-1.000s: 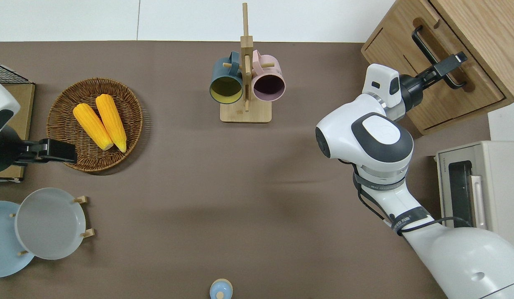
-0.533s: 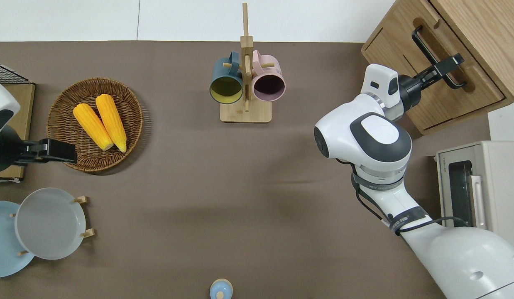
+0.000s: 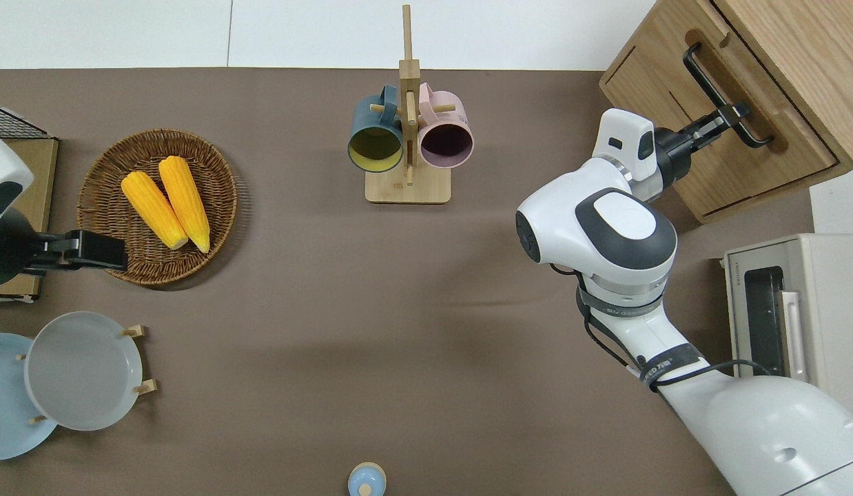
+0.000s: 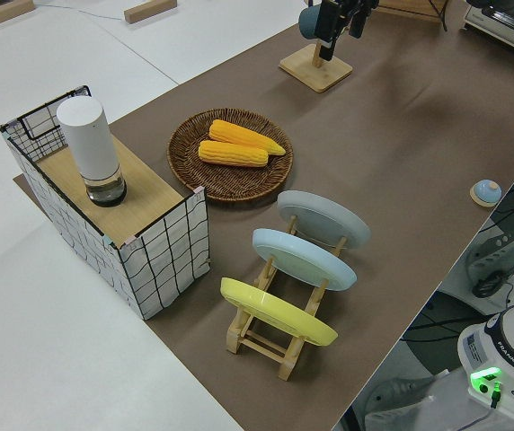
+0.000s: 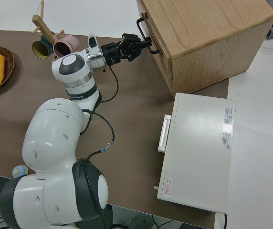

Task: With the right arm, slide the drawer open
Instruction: 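Hook the right gripper onto the black drawer handle, then pull the drawer handle toward the robot with the right gripper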

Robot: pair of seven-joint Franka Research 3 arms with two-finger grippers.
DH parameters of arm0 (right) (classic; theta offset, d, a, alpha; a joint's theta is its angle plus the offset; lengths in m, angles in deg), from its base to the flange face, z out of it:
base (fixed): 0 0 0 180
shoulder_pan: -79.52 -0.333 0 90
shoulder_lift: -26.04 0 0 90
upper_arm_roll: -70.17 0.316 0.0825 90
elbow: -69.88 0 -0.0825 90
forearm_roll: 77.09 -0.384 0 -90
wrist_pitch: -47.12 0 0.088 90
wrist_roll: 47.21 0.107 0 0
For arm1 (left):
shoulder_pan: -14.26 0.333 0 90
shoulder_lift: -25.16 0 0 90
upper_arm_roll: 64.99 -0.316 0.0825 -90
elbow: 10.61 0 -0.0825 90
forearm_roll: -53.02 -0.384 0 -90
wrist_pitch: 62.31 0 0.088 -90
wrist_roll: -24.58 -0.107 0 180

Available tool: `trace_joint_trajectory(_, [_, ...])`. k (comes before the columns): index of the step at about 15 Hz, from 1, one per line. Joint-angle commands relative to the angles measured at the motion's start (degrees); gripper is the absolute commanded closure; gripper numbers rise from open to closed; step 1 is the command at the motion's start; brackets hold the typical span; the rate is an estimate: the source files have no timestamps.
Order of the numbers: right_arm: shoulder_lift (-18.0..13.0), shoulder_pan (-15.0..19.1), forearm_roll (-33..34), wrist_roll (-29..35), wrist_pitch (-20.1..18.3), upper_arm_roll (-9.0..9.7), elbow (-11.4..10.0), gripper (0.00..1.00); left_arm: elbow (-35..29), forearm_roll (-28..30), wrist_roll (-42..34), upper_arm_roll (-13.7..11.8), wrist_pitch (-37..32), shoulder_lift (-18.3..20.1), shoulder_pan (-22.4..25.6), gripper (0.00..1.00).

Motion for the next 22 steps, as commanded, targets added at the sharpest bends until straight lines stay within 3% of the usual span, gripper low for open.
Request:
trace_joint_trajectory(1, [0.5, -0.1, -0.8, 0.7, 0.0, 0.21, 1.2, 0.931, 0.0, -0.7, -0.3, -0.2, -0.3, 0.5, -0.4, 0.00])
trace_joint_trajectory(4, [0.4, -0.4, -1.8, 0.7, -0.8, 0.47, 1.2, 0.984, 0.0, -0.7, -0.3, -0.2, -0.3, 0.5, -0.3, 0.00])
trace_joint_trajectory(7, [0.4, -0.7, -2.6, 0.0, -2.6, 1.00, 1.2, 0.984, 0.0, -0.7, -0.3, -0.2, -0.3, 0.4, -0.3, 0.00])
trace_joint_trajectory(10, [0.3, -0.8, -2.7, -1.3, -5.1, 2.67, 1.2, 0.984, 0.0, -0.7, -0.4, -0.2, -0.3, 0.4, -0.3, 0.00])
trace_joint_trajectory(13, [0.2, -1.6, -4.4, -1.4, -6.9, 2.84, 1.2, 0.984, 0.0, -0.7, -0.3, -0.1, -0.3, 0.4, -0.3, 0.00])
trace_joint_trajectory(15, [0.2, -1.6, -4.8, -1.4, -8.1, 4.77, 1.2, 0.986, 0.0, -0.7, -0.4, -0.2, -0.3, 0.4, -0.3, 0.00])
trace_joint_trajectory(22, [0.1, -1.6, -6.4, -2.9, -14.1, 8.46, 1.2, 0.986, 0.0, -0.7, -0.4, -0.2, -0.3, 0.5, -0.3, 0.00])
